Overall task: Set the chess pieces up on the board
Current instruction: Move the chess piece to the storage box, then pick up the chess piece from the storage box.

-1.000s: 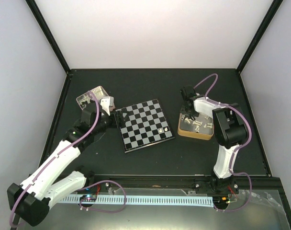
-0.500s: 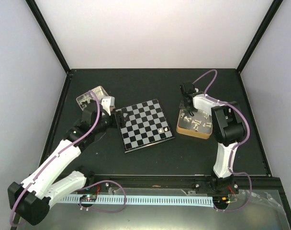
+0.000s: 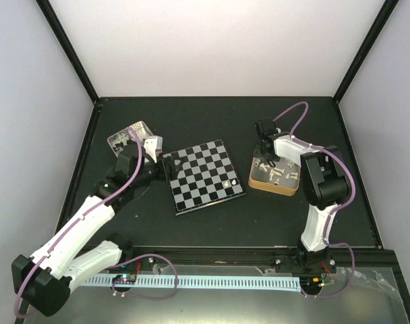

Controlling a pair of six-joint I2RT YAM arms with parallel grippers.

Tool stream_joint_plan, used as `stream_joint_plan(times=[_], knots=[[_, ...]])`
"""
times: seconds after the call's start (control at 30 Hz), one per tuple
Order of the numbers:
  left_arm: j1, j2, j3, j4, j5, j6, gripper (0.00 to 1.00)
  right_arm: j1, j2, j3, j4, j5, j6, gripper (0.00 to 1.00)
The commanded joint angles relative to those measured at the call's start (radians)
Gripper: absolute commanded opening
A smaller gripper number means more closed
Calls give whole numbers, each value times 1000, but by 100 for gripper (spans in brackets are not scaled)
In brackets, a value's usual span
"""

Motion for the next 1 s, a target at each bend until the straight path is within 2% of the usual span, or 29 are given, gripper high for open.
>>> stream_joint_plan(times=[0.0,0.13,0.2,0.3,0.37,0.6,0.83,0.97], knots=[[10,10,28,28,25,2,77,-6,-56,-65,-63,-37,24,7],[10,13,29,27,27,3,77,-6,-98,-100,-74,-66,18,13],[10,14,29,29,29,1,77,-6,-93,-97,-74,-66,12,20],[10,21,32,30,35,0,77,-6,-61,-73,-81,-61,2,23],[10,24,37,24,36,1,76,-6,-39,-59,-89,-61,1,23],[10,28,41,15,45,0,76,-5,-44,-53,-90,-34,-5,9],[10,37,47,12,67,1,77,-5,-94,-58,-52,-15,-28,7],[10,43,48,21,106,3,77,-5,-193,-105,3,-68,-82,6]])
